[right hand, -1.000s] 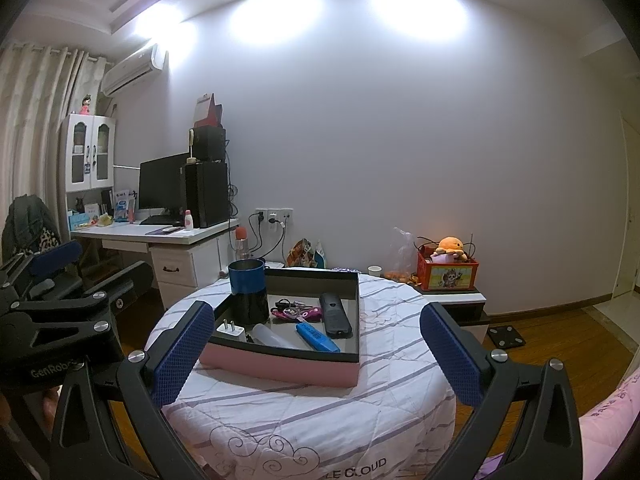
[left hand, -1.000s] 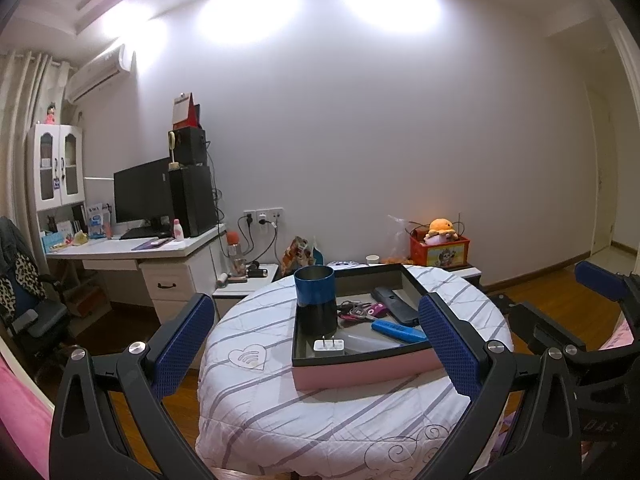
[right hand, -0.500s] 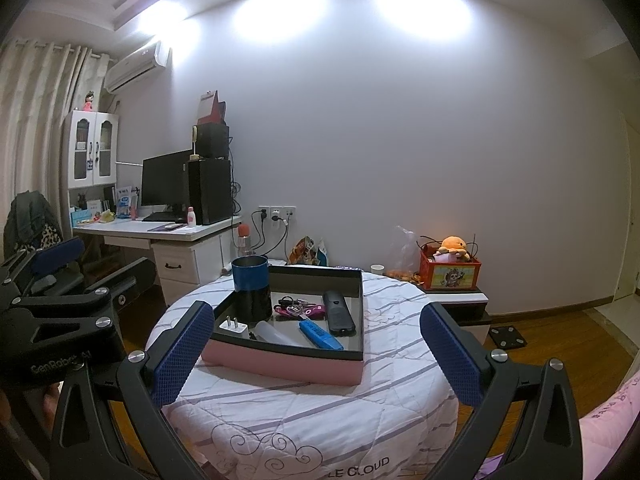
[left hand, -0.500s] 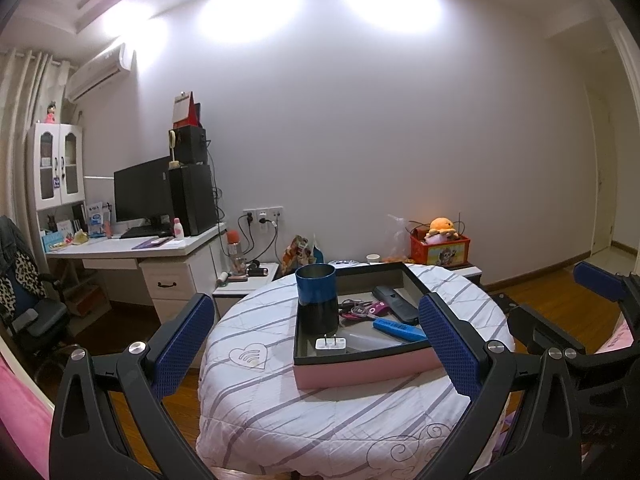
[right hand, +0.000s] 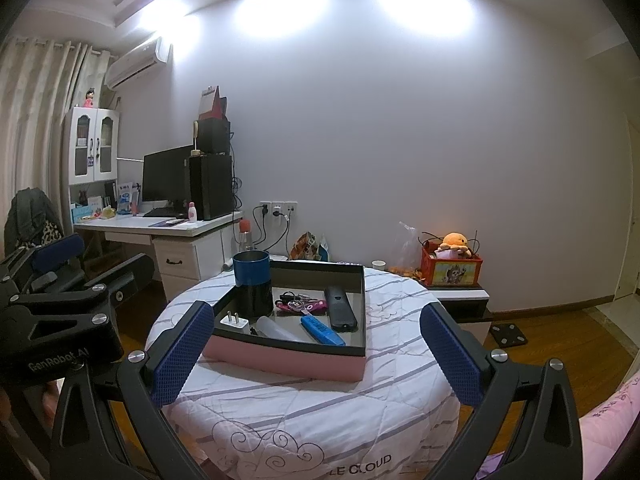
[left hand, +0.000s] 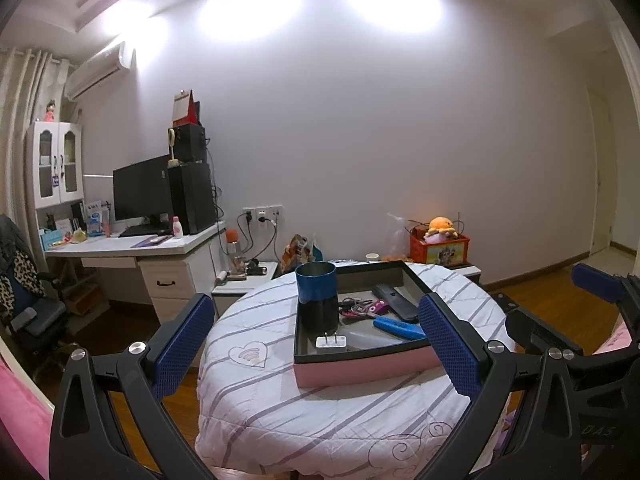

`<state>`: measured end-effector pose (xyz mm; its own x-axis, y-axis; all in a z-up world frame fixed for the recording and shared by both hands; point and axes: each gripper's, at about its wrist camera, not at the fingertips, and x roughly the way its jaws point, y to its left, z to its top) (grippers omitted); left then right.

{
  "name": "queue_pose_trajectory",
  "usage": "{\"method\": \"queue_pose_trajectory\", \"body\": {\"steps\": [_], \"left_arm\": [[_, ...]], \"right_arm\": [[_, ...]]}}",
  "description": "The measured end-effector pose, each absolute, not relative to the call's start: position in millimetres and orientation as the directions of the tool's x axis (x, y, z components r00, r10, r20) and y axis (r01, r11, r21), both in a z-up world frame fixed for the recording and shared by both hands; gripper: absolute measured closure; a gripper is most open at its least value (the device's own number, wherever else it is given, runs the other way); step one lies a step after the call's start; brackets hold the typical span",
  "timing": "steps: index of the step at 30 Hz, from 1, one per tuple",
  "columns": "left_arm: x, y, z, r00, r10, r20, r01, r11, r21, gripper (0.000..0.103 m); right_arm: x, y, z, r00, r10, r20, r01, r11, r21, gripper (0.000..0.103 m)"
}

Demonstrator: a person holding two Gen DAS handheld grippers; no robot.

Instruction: Organize rigid objects

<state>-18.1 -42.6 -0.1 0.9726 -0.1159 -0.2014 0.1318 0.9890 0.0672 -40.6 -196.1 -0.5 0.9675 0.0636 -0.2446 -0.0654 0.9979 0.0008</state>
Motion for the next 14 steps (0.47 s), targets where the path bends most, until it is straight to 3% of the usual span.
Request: {"method": "queue_pose_trajectory", "body": {"steps": [14], "left_arm": [[-12.2,-44.8,-1.0,0.973,-0.102,-0.207,0.12,0.99,0.075,0.0]], "right_arm": [[-39.6,-193.9,-1.8,0.968,0.07,-0.243,-0.073,0.997,-0.003,0.0]]}}
